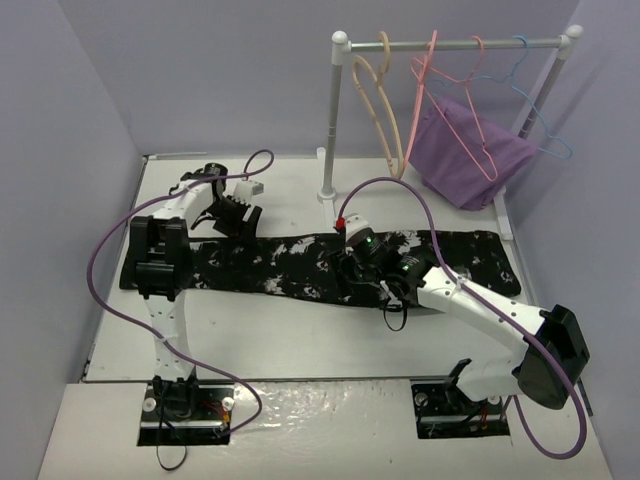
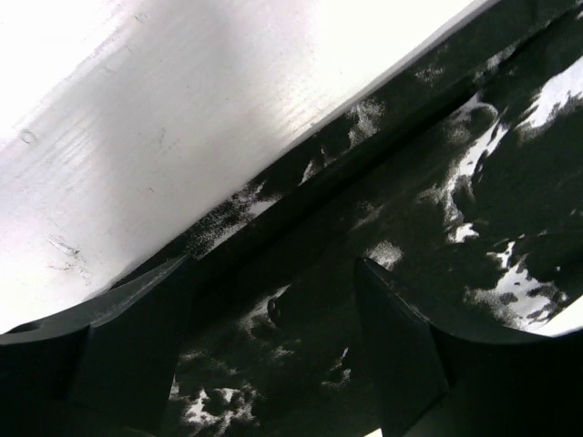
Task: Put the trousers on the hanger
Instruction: Fold the trousers at the center of the board.
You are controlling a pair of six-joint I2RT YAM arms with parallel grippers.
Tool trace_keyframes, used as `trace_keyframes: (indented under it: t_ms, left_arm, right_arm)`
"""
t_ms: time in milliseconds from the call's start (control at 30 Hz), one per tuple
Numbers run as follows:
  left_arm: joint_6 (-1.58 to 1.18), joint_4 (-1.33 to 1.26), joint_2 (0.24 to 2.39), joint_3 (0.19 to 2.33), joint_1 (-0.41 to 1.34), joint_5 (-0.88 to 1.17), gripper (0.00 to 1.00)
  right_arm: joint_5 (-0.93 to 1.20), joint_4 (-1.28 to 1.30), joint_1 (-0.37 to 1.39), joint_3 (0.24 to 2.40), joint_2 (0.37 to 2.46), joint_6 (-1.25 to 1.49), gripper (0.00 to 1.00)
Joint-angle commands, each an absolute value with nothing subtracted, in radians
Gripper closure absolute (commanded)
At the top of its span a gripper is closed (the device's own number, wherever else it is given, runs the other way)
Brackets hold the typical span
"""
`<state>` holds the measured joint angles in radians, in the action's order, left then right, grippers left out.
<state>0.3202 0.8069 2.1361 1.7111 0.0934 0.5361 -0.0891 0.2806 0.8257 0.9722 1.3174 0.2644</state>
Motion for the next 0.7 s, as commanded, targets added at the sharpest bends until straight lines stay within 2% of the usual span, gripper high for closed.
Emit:
trace_keyframes:
  t_ms: [0,367,533,600,667]
  left_arm:
    - [0.369,0.845,2.101,1.748,0.109,0.562,0.34]
    - [0.367,0.824,2.038,1.685,0.120,0.547,0.53]
    - [0.355,0.831,2.040,1.725,0.126,0.528,0.84]
    - [0.349,0.818,2.030,1.731,0.133,0.523,0.91]
    - [0.342,0.790,2.019,1.731,0.141,0.514,0.94]
  right_arm:
    - [-0.104,0.262,0.828,0.969,1.295,0.276,0.35]
    - [-0.096,0.260,0.830,0.970,1.315,0.277,0.35]
    - [-0.086,0.258,0.830,0.971,1.319,0.275,0.34]
    - [-0.081,0.256,0.830,0.969,1.320,0.275,0.35]
    - [-0.079,0.254,0.830,0.967,1.323,0.276,0.35]
